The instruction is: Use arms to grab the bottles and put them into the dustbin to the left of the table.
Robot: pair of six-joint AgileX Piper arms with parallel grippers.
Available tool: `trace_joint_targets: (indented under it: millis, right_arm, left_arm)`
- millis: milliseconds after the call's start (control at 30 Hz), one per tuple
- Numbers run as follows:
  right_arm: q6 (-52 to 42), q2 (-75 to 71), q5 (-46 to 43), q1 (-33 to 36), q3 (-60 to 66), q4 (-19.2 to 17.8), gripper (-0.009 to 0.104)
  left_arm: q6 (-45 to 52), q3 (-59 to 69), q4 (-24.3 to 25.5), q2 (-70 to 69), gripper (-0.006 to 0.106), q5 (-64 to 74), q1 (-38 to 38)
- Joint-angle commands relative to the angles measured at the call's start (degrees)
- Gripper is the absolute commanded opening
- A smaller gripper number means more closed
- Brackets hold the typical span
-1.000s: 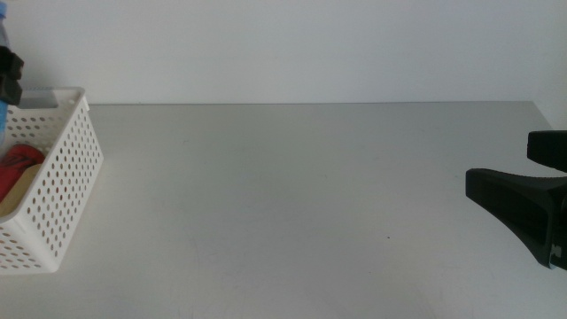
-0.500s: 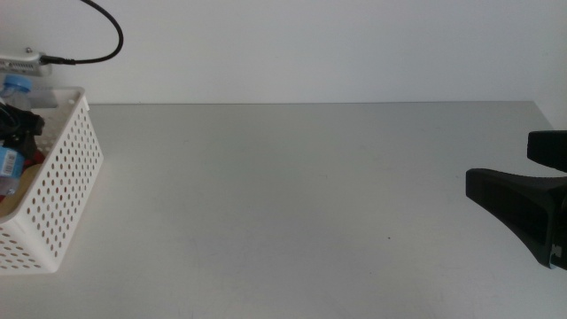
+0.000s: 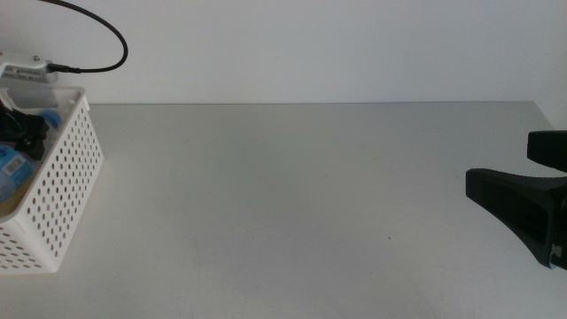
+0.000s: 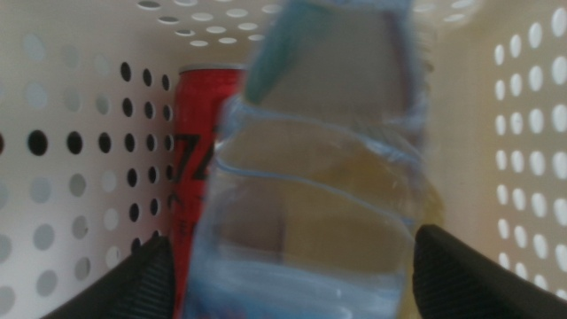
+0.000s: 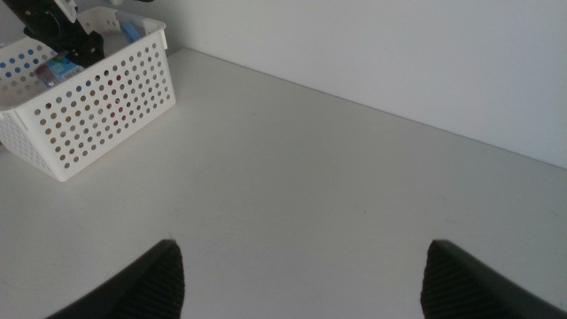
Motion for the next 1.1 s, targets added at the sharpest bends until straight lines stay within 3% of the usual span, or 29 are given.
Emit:
trace_joint_targets:
  millis: [0, 267, 567, 1067]
  right_arm:
    - [-0.7, -0.1, -4.0, 0.2, -2.0, -0.4, 0.073]
    - [-0.7, -0.1, -4.0, 0.2, -2.0, -0.4, 0.073]
    - [-0.7, -0.1, -4.0, 0.2, -2.0, -0.4, 0.073]
    - [-0.7, -0.1, -4.0, 0.2, -2.0, -0.4, 0.073]
  left_arm:
    - [-0.7, -2.1, -0.9, -4.1, 0.094, -0.4, -0.2]
    - [-3.2, -2.1, -1.3, -7.5, 0.094, 6.2, -0.5]
    - [-3.6, 5.6, -7.4, -19.1, 0.094, 3.4, -0.8]
    - [-0.8, 25.4, -8.0, -48.3, 0.094, -14.4, -17.5]
